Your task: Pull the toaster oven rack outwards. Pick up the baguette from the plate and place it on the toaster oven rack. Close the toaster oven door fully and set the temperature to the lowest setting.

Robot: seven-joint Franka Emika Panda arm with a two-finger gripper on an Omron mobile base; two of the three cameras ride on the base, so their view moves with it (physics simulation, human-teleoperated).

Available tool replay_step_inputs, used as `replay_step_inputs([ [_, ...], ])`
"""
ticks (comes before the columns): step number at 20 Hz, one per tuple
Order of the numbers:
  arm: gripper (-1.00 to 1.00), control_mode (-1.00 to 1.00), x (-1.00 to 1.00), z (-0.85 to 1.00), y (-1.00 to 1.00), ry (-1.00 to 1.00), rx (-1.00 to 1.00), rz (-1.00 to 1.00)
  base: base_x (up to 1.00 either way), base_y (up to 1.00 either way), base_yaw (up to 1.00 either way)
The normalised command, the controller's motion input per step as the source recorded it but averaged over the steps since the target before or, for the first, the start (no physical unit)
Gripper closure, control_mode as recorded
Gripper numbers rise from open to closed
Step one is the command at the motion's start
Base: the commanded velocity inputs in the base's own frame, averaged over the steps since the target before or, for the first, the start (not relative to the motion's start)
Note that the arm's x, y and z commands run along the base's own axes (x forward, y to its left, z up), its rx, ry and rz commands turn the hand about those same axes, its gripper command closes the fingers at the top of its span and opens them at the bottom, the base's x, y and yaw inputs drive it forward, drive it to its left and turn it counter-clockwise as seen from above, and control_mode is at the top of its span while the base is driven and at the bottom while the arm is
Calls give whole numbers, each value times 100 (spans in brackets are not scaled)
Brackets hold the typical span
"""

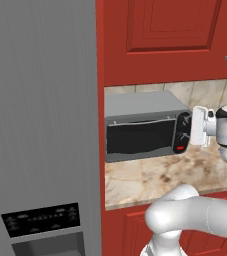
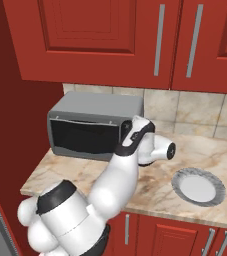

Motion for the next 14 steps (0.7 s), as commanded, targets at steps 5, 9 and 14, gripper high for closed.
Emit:
replay_step_inputs([
  [5, -100, -100, 6, -5, -10, -7, 4, 0, 0, 0, 0],
  [9, -100, -100, 16, -3, -4, -4, 2, 0, 0, 0, 0],
  [14, -100, -100, 11, 0, -13, -3, 3, 0, 0, 0, 0],
])
